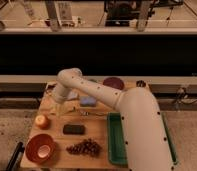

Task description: Place banana in plastic cup

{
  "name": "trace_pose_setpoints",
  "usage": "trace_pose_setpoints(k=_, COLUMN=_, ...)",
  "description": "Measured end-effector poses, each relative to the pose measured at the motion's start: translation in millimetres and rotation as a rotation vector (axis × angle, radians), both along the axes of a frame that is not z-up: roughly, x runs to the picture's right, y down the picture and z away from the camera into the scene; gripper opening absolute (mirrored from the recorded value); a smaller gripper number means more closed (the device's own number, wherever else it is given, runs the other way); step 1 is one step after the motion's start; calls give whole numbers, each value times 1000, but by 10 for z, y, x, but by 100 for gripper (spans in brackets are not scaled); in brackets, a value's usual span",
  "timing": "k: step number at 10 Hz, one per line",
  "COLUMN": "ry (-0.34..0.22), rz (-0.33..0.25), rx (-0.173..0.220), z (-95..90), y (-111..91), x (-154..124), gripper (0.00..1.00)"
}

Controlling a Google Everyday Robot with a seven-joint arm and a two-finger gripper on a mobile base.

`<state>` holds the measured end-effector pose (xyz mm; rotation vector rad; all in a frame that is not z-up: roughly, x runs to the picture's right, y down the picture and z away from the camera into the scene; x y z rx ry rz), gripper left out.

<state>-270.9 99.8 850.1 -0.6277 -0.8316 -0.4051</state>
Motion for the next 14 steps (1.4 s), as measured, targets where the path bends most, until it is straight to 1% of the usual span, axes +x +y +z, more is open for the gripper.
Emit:
trace_pose_setpoints(k=3, ry=-34, rz=45, rx=-34, z=113, y=-44, x=-5, gripper=80)
trace_pose_setpoints(k=5, ry=-34, rz=78, rx=-39, z=164, y=-75, x=107, gripper=80)
trace_pose_setpoints(k=6, ry=-35, rz=76, rx=-37, z=162, y=-67, x=121, gripper=80)
trace_pose_setpoints(k=7, ry=-27, rz=52, rx=-13, z=160, y=-60, x=147, gripper=80)
trace_pose_setpoints(k=8, ry=-14, rz=39, rx=2, z=165, y=-53, x=171, gripper=80)
trace_pose_setpoints(k=9, ry=-12, rz=34, rx=6, z=174, y=-50, x=184, gripper=80)
trace_pose_setpoints(k=10, ry=-10, rz=14, rx=14, z=188, y=-36, x=199, gripper=80)
trace_pose_setpoints(k=11, ry=-10, rz=-6, rx=28, z=193, y=-33, x=180, gripper=80)
trace_pose_setpoints(k=12, ry=1, rz=-34, rx=45, z=219, y=-24, x=195, gripper=80)
trace_pose_setpoints(k=14, ry=18, rz=-50, rx=55, z=279, y=-4, x=270, gripper=80)
